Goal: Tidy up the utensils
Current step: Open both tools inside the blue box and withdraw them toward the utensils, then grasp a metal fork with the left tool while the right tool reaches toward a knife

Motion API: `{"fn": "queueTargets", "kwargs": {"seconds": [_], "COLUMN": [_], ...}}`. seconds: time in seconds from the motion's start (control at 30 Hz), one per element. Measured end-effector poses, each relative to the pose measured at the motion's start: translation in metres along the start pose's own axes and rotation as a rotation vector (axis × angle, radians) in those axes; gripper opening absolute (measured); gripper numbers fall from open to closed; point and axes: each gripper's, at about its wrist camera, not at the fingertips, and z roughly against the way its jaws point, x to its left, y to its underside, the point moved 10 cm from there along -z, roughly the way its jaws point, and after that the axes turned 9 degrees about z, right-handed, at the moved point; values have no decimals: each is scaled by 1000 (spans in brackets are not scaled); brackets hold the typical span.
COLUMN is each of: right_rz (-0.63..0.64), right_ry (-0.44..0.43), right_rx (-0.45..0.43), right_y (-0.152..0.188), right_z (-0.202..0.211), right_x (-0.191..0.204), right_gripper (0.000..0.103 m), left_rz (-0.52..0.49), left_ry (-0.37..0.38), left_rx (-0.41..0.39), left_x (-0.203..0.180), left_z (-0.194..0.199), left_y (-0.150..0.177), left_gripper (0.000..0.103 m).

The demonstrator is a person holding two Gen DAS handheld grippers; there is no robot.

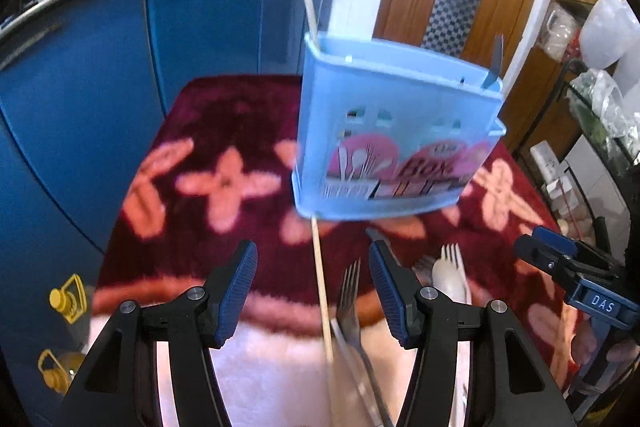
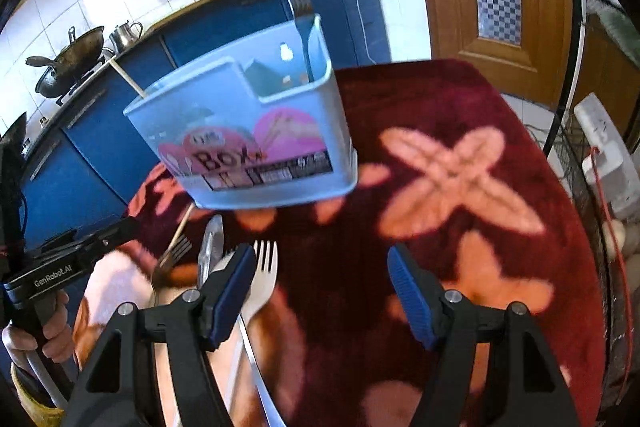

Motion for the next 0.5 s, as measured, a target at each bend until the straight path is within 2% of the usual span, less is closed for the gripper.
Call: {"fn": "queueTargets", "kwargs": {"seconds": [0.3, 0.5], "right_rz": [-49, -28], "right_ry": [10, 48], "right_rx": [69, 71], "right_y": [28, 34], "right_z": [-15, -14], "right_x": [-10, -11], "right_gripper": [71, 71], "left_rz": [-32, -106], "left_ry": [-15, -30], "left_rx": [44, 49], "left_x": [-3, -16], "left_z": [-19, -28], "left_y": [20, 26], "left_gripper": [60, 60]}}
